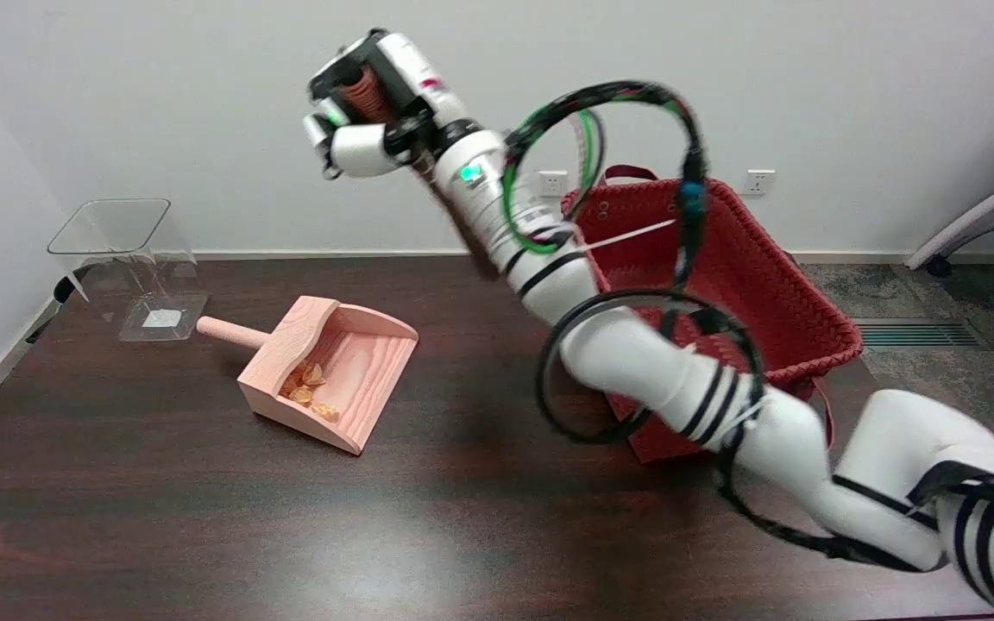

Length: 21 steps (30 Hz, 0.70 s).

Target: Place the broom in the brown basket.

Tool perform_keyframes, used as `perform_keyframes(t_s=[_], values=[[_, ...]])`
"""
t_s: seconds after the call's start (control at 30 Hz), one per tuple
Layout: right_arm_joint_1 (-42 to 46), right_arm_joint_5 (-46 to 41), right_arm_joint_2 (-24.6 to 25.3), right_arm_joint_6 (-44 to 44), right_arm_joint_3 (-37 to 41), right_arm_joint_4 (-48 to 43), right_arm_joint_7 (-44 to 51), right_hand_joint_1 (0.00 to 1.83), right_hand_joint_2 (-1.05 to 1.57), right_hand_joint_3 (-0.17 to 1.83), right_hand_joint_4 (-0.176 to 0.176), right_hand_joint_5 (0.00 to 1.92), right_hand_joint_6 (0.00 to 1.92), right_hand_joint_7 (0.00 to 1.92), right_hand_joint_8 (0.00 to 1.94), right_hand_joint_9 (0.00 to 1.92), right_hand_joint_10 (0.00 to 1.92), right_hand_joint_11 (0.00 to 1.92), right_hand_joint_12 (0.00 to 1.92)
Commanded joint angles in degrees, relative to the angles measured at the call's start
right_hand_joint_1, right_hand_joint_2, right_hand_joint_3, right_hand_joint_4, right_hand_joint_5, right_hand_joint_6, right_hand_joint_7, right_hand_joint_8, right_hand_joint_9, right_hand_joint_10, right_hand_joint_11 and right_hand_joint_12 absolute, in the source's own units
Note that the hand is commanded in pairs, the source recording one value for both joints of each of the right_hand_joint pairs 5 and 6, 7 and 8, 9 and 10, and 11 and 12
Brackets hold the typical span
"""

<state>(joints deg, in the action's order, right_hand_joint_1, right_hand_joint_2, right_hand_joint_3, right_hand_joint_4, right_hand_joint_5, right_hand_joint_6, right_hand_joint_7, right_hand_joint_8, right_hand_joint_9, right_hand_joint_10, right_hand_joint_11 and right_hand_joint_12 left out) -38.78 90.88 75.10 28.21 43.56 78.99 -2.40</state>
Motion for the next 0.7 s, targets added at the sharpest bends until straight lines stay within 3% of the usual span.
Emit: perform_keyframes(t_s=[0.03, 0.3, 0.5, 0.7], values=[[0.8, -10.4, -21.4, -4.0, 8.9, 12.4, 4.2, 1.47, 0.94, 0.87, 0.000, 1.92, 1.92, 1.92, 1.92, 1.92, 1.92, 1.92, 1.92], [4.7, -16.4, -32.1, -3.5, 14.1, 14.1, 3.8, 1.47, 0.94, 0.86, 0.000, 1.92, 1.92, 1.92, 1.92, 1.92, 1.92, 1.92, 1.92], [11.4, -18.5, -33.3, -4.0, 22.8, 13.3, 3.8, 1.47, 0.94, 0.85, 0.000, 1.92, 1.92, 1.92, 1.92, 1.92, 1.92, 1.92, 1.92], [17.4, -20.9, -33.7, -4.7, 26.8, 13.3, 3.7, 1.48, 0.92, 0.85, 0.000, 1.92, 1.92, 1.92, 1.92, 1.92, 1.92, 1.92, 1.92]])
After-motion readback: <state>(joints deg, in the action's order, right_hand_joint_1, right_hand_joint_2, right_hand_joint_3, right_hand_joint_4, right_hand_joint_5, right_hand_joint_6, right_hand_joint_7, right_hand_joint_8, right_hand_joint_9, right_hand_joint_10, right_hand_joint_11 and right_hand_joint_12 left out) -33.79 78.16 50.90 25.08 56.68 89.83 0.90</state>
